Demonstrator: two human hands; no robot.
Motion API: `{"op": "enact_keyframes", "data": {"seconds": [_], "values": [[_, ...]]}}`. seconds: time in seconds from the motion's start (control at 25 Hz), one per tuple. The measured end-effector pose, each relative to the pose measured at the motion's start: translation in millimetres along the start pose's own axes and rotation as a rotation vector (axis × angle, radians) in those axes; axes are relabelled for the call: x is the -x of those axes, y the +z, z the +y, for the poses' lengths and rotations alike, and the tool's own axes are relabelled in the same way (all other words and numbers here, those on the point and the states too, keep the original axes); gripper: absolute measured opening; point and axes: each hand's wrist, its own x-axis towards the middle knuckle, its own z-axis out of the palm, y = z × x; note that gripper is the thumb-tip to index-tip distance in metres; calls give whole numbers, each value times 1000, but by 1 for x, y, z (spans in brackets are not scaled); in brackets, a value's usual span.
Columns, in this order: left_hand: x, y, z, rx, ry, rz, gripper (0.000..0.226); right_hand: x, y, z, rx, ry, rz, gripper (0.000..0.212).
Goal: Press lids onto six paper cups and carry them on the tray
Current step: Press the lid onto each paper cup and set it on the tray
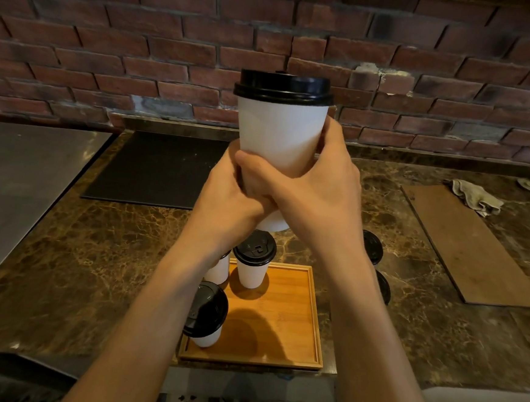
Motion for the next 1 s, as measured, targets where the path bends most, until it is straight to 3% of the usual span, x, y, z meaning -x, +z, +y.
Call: {"op": "enact_keyframes", "data": {"seconds": [0.32, 0.44, 0.84, 1.0], "values": [[-3, -12, 12, -23, -8, -116, 57, -10, -13, -2, -182, -1, -112, 80], [-4, -15, 14, 7, -49, -160, 69, -12, -16, 2, -261, -5, -185, 78], [-3, -25, 17, 186, -35, -409, 57, -17, -27, 12, -421, -81, -416, 67], [-3, -26, 12, 227, -47, -424, 56, -19, -27, 16, -443, -55, -472, 68]]}}
